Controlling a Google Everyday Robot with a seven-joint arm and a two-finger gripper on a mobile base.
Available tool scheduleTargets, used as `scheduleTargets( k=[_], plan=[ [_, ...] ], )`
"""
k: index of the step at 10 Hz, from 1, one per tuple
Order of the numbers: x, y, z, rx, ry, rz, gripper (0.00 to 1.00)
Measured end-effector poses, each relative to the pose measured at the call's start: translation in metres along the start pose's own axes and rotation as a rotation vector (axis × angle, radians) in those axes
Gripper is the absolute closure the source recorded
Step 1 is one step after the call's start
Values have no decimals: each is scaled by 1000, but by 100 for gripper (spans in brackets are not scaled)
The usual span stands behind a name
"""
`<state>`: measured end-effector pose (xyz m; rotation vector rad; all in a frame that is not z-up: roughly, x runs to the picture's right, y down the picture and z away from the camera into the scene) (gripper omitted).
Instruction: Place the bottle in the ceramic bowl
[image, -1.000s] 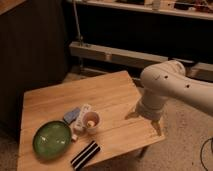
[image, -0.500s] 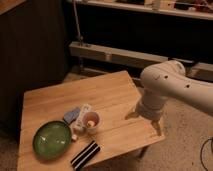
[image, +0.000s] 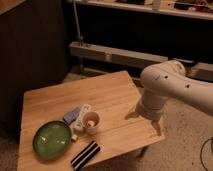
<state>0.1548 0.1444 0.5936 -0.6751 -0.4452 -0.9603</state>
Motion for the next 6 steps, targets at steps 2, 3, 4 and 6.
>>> scheduleTargets(
  k=[2,3,4,6],
  plan=[
    [2,-1,-3,17,10,8,20],
    [9,-8,-9,67,31,15,20],
    [19,-20,-15,114,43,9,20],
    [35,-65,-31,222,70,-21,20]
  ],
)
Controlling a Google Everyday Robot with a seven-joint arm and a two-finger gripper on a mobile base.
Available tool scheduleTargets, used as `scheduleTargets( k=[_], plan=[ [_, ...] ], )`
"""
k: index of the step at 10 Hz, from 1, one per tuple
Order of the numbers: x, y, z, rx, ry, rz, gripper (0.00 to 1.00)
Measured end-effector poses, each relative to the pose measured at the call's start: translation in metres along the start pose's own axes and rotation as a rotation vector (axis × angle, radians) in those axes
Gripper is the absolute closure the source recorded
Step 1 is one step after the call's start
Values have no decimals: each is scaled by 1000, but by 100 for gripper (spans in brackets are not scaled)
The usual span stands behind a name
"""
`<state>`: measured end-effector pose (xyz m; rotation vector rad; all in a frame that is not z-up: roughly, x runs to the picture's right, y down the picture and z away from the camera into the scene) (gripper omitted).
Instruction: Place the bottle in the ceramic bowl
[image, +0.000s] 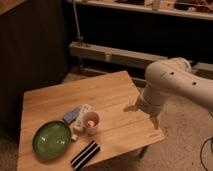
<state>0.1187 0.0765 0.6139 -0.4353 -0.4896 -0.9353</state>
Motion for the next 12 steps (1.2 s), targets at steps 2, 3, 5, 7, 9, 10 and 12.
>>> scheduleTargets(
  k=[2,3,5,7,9,10,12],
  plan=[
    [9,-44,0,62,12,-41,20],
    [13,-72,2,91,19,-67,20],
    [13,-115,9,131,22,-114,20],
    [9,-150,21,147,40,-153,20],
    [2,-180,44,140,92,-182,20],
    [3,-189,66,126,145,-199,20],
    [7,-197,99,99,185,-228,20]
  ],
)
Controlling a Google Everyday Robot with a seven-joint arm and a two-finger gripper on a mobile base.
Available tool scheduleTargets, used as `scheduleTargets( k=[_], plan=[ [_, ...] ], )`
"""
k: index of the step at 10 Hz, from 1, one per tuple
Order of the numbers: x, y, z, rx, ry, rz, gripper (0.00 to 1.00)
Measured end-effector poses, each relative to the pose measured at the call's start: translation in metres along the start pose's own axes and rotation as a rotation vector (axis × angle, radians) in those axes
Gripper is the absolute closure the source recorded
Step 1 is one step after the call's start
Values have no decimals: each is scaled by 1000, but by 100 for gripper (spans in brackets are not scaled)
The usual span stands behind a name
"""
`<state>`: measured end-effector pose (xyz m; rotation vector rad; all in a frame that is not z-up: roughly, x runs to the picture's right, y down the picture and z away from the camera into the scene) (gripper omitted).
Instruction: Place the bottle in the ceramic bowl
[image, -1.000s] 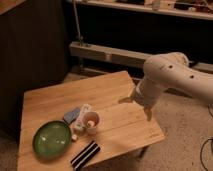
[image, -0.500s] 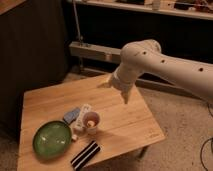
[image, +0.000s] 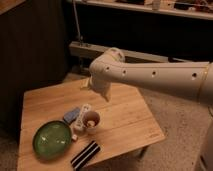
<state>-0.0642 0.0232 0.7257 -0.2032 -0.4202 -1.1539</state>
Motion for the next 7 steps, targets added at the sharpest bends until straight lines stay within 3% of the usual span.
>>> scheduleTargets(
  k=[2,4,5,7],
  plan=[
    [17,5,29,-40,-27,-12,20],
    [27,4,51,-79,-133,-25,20],
    [27,0,57,-107,-221,-31,20],
    [30,-2,58,-122,-285,-46,20]
  ],
)
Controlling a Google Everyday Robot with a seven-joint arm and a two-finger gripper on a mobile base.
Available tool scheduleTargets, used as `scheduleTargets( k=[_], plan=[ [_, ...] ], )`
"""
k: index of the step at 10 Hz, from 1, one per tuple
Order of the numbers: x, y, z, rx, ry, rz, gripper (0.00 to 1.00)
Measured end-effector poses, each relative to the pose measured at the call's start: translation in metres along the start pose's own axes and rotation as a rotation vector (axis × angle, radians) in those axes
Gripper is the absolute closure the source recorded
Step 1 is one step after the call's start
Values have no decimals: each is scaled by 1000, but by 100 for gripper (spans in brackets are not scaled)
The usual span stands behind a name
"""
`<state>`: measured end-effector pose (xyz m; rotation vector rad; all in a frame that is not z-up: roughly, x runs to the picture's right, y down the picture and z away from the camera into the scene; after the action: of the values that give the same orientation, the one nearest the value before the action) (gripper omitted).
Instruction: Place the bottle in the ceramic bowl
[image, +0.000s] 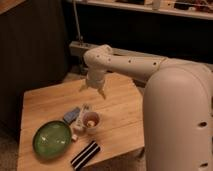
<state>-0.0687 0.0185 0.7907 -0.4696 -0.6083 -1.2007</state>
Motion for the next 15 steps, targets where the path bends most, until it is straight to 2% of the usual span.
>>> scheduleTargets(
  k=[1,2,4,6,8,10,12,15],
  plan=[
    [1,1,-2,1,-65,-17,20],
    [0,2,-5,4,-102,-28,20],
    [-12,8,-7,26,-121,-43,20],
    [-26,7,8,49,-131,-63,20],
    [-45,-8,26,66,-105,-94,20],
    [-49,-13,43,71,-80,-97,20],
    [-50,-18,68,32,-30,-107,20],
    [-44,-13,86,-21,22,-96,20]
  ],
)
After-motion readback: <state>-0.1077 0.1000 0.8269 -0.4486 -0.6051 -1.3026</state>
